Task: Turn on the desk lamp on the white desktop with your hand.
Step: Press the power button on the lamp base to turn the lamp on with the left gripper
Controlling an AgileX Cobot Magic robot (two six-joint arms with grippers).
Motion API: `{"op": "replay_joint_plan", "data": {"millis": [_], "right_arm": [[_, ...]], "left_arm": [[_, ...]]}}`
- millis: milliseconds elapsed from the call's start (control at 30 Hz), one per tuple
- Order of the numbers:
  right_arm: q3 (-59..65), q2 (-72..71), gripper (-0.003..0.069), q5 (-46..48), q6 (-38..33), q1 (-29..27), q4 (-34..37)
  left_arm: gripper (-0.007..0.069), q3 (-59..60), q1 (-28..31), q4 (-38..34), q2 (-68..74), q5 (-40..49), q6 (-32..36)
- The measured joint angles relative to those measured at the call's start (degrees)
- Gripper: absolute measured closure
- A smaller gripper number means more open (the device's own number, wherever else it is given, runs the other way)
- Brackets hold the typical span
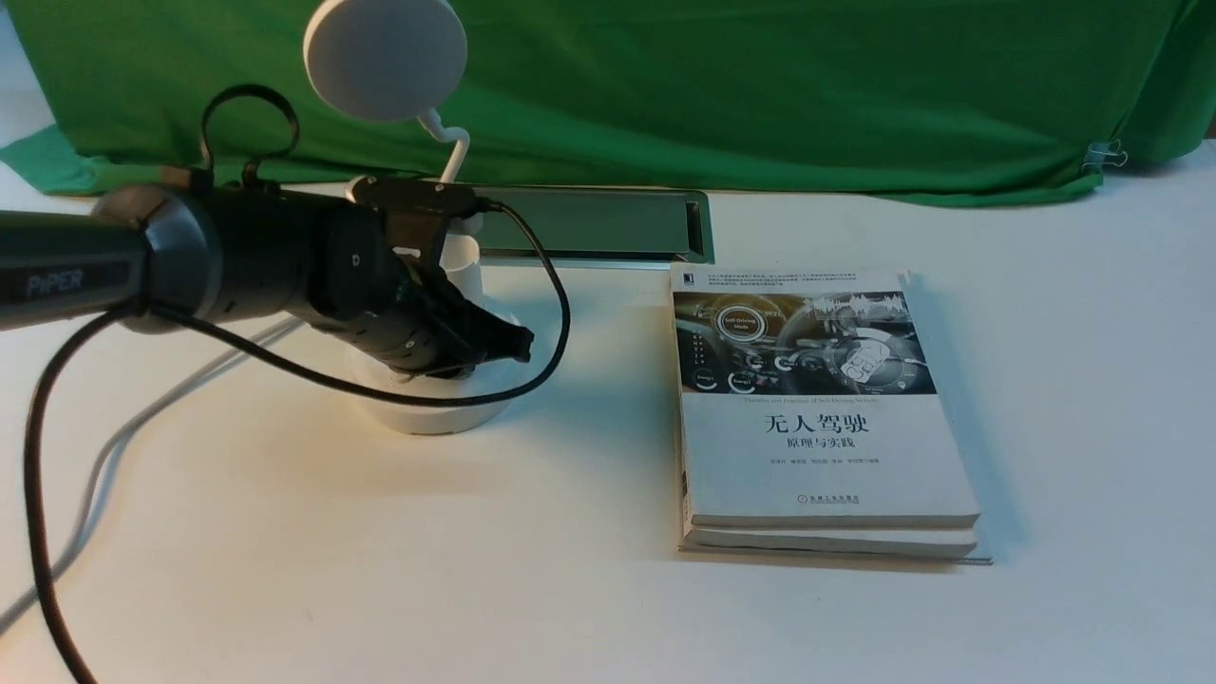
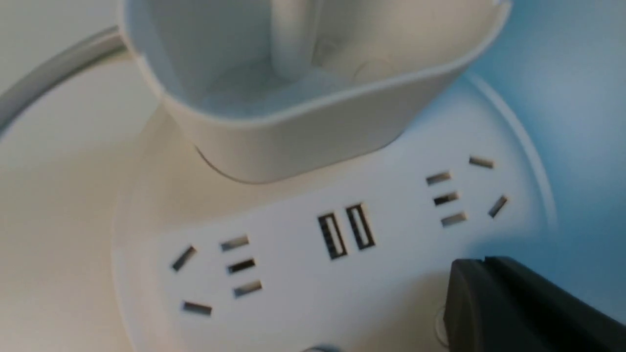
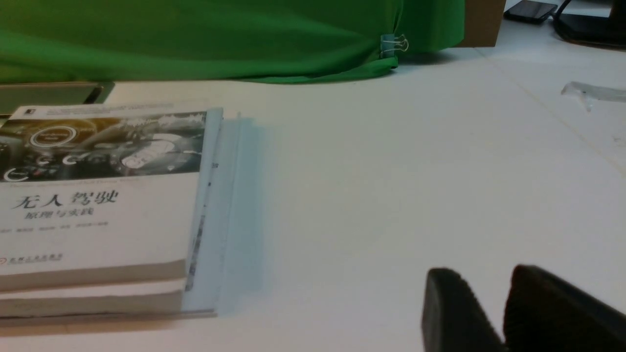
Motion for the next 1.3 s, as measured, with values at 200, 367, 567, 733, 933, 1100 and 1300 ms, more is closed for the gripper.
{"op": "replay_joint_plan", "data": {"millis": [200,367,567,733,933,1100,1300], "right_arm": [[0.0,0.0,0.0421,0.0,0.0,0.0,0.0],[0.0,0.0,0.0421,0.0,0.0,0.0,0.0],[0.0,0.0,0.0421,0.0,0.0,0.0,0.0],[0.0,0.0,0.0421,0.0,0.0,0.0,0.0],[0.0,0.0,0.0421,0.0,0.0,0.0,0.0],[0.0,0.0,0.0421,-0.1,0.0,0.0,0.0],[0.0,0.0,0.0421,-0.1,0.0,0.0,0.0]], "left_arm": [[0.0603,0.0,0.0,0.7,0.1,-0.1,-0.8],[0.0603,0.5,0.1,1.0,0.6,-1.6,-3.2],[0.0603,2.3,0.1,1.3,0.4,-5.4,-4.6],[0.0603,3.0,0.1,1.6,-1.0,-5.2,-4.7],[0.0603,3.1,0.1,1.7,-3.1,-4.1,-4.7],[0.0603,3.1,0.1,1.6,-2.5,-3.7,-4.7],[0.0603,3.4,0.1,1.3,-1.2,-3.6,-4.8]]}}
